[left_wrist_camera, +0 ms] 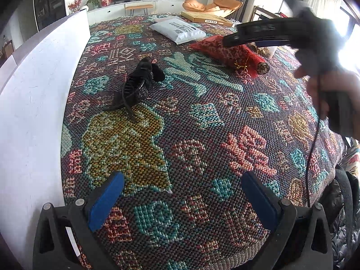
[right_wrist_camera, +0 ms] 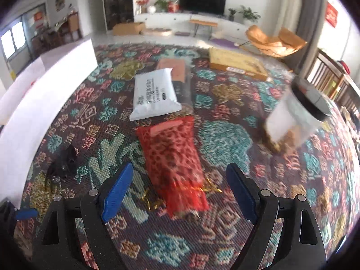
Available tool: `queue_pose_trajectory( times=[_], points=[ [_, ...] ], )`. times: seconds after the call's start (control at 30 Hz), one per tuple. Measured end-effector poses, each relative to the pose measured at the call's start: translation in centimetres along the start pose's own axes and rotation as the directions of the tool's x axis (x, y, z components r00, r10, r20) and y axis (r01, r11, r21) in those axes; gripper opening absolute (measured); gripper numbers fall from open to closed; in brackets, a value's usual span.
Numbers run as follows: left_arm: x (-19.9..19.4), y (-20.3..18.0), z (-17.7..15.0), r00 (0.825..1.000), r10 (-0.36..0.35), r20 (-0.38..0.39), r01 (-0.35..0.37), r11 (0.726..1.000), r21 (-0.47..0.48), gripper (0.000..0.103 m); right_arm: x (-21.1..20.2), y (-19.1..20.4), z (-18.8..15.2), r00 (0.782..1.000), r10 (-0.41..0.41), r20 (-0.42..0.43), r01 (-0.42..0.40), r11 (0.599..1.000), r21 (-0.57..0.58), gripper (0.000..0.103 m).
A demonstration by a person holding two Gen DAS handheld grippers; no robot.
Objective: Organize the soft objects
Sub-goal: 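Grasp red mesh bag with right tool while left tool hovers near black sandal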
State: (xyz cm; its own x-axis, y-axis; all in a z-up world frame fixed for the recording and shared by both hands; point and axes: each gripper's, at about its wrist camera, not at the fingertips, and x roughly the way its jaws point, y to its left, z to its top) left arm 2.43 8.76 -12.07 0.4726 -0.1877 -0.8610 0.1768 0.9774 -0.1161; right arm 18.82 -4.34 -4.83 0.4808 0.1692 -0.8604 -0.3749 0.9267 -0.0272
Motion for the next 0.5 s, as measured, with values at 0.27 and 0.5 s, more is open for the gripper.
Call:
queue_pose_trajectory(
  times=[0.27, 0.5],
  points=[
    [-0.7, -0.9, 1.0, 0.999, -0.041, -0.024, 0.041, 0.999, -0.002, 0.103, -0.5, -5.6, -3.5, 0.997, 0.072, 0.039, -0.08, 0.962, 0.262, 0.026],
    [-2.6, -3.1, 10.9, 0.992, -0.11, 0.06, 0.11, 0.994, 0.001, 0.103, -7.0, -11.6, -12.1, 0.983, -0.145, 0.115, 0.08, 0.894, 0.441, 0.027]
  ],
)
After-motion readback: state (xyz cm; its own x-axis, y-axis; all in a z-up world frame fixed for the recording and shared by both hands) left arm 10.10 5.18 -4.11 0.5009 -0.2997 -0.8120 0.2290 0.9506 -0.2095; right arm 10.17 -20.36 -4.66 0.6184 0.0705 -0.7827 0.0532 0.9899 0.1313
